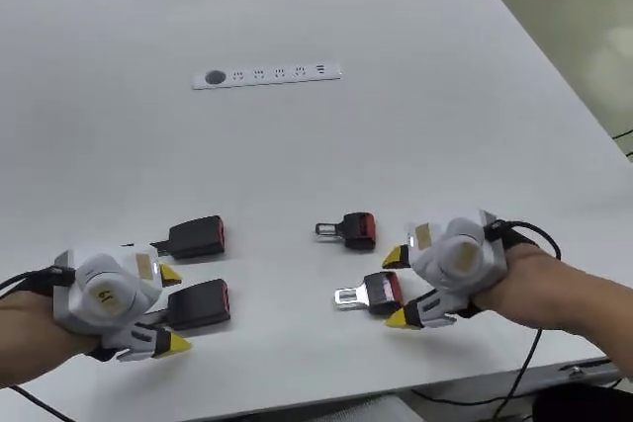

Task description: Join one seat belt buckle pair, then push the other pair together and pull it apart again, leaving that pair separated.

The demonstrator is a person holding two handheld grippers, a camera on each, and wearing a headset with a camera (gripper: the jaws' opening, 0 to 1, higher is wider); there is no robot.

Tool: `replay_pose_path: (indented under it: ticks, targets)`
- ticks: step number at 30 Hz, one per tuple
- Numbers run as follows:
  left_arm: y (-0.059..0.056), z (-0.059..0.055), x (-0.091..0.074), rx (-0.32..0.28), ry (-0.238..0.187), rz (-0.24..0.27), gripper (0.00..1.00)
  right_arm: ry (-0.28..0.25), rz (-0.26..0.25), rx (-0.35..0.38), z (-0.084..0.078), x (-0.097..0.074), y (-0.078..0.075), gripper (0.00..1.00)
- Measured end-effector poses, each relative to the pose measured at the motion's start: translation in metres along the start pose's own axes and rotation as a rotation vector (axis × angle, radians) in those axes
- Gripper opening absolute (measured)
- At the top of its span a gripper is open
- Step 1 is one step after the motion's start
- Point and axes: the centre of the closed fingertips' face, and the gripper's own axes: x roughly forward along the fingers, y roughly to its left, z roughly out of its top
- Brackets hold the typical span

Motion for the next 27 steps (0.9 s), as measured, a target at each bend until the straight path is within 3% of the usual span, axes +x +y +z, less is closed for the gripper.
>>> replay_pose_path:
  ticks: [4,6,8,9,10,21,23,27]
  targets:
    - [-0.002,0.0,0.003,0.026,0.016,-0.023,0.43,0.005,0.004,-0.001,-0.004,0.004,-0.003,0.43]
    - [0.001,0.005,0.005,0.036,0.003,-0.025,0.41,0.013,0.01,0.001,-0.007,0.006,-0.003,0.42]
    - [0.002,0.006,0.007,0.048,0.015,-0.028,0.39,0.02,0.02,0.028,-0.011,0.007,-0.004,0.4]
    - [0.002,0.007,0.007,0.049,0.017,-0.035,0.37,-0.015,0.042,0.066,-0.009,0.009,-0.002,0.39]
    - [0.001,0.007,0.007,0.05,0.019,-0.04,0.34,0.006,0.036,0.053,-0.013,0.007,-0.005,0.37]
    - [-0.006,0.013,0.004,0.103,0.054,-0.065,0.34,-0.002,0.041,0.051,-0.011,0.008,-0.003,0.36]
    - [-0.007,0.014,0.004,0.111,0.056,-0.065,0.34,0.001,0.046,0.085,-0.01,0.008,-0.002,0.36]
    - [-0.007,0.014,0.003,0.115,0.074,-0.06,0.34,0.018,0.044,0.06,-0.01,0.009,-0.002,0.37]
